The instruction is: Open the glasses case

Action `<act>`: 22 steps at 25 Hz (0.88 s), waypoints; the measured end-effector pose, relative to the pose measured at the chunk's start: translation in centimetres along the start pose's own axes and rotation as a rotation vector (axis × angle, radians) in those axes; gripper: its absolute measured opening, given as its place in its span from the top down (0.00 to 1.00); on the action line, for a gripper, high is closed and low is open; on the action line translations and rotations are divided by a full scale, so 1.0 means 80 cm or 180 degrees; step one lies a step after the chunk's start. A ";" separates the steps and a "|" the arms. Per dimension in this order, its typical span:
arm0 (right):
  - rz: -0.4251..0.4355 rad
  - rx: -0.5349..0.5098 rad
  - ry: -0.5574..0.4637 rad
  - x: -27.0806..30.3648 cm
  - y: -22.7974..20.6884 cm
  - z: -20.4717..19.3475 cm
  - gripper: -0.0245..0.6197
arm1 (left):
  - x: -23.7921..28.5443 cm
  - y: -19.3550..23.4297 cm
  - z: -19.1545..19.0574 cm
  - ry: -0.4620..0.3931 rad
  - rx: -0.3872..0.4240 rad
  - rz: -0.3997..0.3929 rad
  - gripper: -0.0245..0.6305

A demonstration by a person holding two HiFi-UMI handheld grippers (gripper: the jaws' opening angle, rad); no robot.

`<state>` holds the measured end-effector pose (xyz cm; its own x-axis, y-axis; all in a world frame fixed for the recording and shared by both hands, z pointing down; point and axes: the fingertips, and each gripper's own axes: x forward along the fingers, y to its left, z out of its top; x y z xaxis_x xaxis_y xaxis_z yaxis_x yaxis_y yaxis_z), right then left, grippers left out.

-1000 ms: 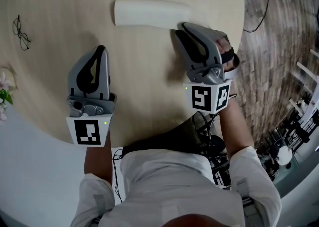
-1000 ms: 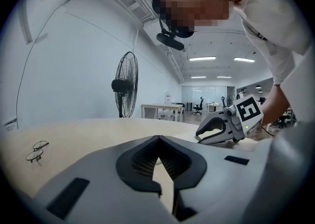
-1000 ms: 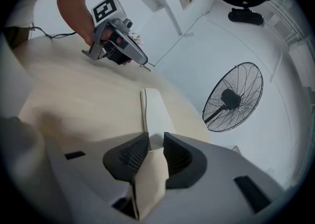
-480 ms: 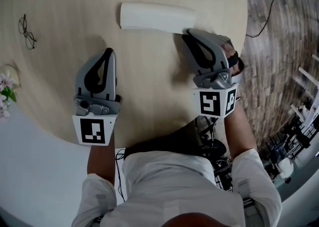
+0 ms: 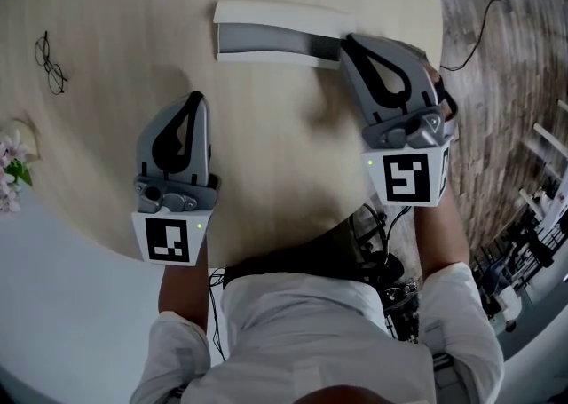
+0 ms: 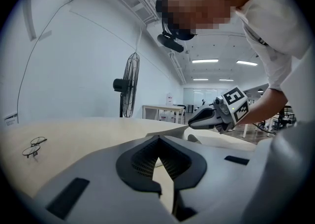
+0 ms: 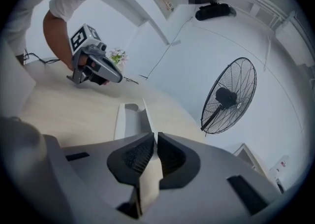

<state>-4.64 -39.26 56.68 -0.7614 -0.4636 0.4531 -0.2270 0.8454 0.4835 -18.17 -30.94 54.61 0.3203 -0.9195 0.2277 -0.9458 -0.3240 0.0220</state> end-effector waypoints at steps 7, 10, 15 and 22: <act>0.0154 0.0475 -0.0074 0.024 -0.039 -0.011 0.90 | 0.005 0.002 -0.002 0.0005 -0.0024 0.0015 0.94; 0.0185 0.0725 0.0087 0.030 -0.046 -0.027 0.90 | 0.005 0.004 -0.003 -0.0004 -0.0034 0.0023 0.94; 0.0115 0.0750 0.0148 0.036 -0.050 -0.038 0.90 | 0.005 0.005 -0.009 0.0008 -0.0087 0.0013 0.94; 0.0042 0.0797 0.0128 0.037 -0.048 -0.038 0.90 | 0.002 0.006 -0.008 -0.0021 -0.0073 -0.0003 0.94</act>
<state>-4.15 -44.66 58.44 -0.7416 -0.4582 0.4901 -0.3645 0.8884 0.2790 -18.59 -31.11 55.26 0.3213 -0.9208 0.2212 -0.9465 -0.3196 0.0445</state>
